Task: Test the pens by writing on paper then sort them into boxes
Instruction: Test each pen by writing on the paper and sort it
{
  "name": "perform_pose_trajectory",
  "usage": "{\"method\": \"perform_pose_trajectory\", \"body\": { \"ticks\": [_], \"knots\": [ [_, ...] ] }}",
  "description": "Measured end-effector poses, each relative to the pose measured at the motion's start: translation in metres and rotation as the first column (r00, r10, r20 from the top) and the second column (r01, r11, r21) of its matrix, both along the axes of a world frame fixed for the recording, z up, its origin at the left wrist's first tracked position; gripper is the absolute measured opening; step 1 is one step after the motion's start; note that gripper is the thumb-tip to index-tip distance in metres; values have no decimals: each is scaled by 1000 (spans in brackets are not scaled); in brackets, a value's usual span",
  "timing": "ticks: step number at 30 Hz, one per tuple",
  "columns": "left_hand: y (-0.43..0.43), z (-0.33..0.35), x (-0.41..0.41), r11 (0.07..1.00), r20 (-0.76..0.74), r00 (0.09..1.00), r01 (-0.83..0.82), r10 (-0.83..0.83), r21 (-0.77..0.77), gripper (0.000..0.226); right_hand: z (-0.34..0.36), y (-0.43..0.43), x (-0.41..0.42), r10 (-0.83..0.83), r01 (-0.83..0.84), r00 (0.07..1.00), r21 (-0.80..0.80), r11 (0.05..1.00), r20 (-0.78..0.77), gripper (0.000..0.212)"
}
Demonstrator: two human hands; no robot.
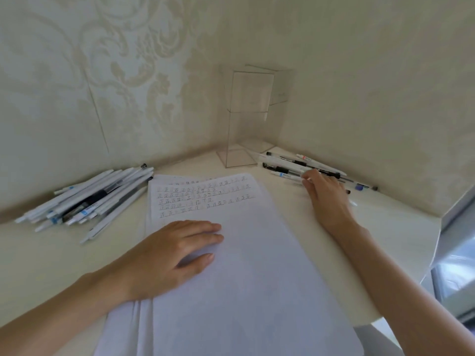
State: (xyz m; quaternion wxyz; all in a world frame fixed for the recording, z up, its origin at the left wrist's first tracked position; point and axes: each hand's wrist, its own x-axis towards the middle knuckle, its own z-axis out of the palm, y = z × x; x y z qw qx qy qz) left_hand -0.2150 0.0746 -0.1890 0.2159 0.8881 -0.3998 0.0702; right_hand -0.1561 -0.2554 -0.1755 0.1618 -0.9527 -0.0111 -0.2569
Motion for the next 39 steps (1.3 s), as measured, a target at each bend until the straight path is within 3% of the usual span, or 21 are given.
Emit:
{"method": "perform_pose_trajectory", "body": {
  "ticks": [2,5,7,12,15,20,23,26,29,31,33,35,39],
  "knots": [
    [-1,3,-2,999,50,999,-17,19,-32,44,4,6,-8,91,-93,995,58,994,36,22],
    [-2,8,-6,997,108,994,-29,37,-74,38,4,8,-9,67,-66,998,-60,996,14,27],
    [1,9,-6,996,81,996,-31,37,-83,40,2,8,-7,35,-34,999,-136,990,6,32],
    [20,6,-3,999,-59,998,-29,26,-37,49,0,12,-10,100,-72,975,-142,987,197,35],
    [38,6,-8,998,-162,986,-42,47,39,46,1,14,-12,128,-98,966,-143,985,225,29],
    [47,11,-20,939,-178,982,2,63,343,72,4,26,-11,256,-228,926,-130,965,279,32],
    [35,11,-22,928,-173,981,-14,84,373,74,20,62,-16,339,-374,885,54,926,319,19],
    [21,11,-23,935,-174,978,-48,116,353,66,50,111,-29,287,-419,879,332,845,380,28],
    [18,6,-24,959,-127,983,-95,133,268,68,71,149,-34,284,-387,921,570,725,265,51],
    [21,4,-26,974,-94,986,-117,137,193,73,74,166,-32,371,-353,918,721,597,142,57],
    [22,4,-29,982,-70,988,-126,137,142,74,68,179,-28,462,-327,885,779,536,53,44],
    [21,5,-30,983,-46,990,-126,132,130,71,54,189,-22,507,-305,862,774,555,-24,25],
    [21,6,-29,985,-5,993,-119,121,122,61,25,198,-17,564,-297,824,799,522,-63,14]
  ]
}}
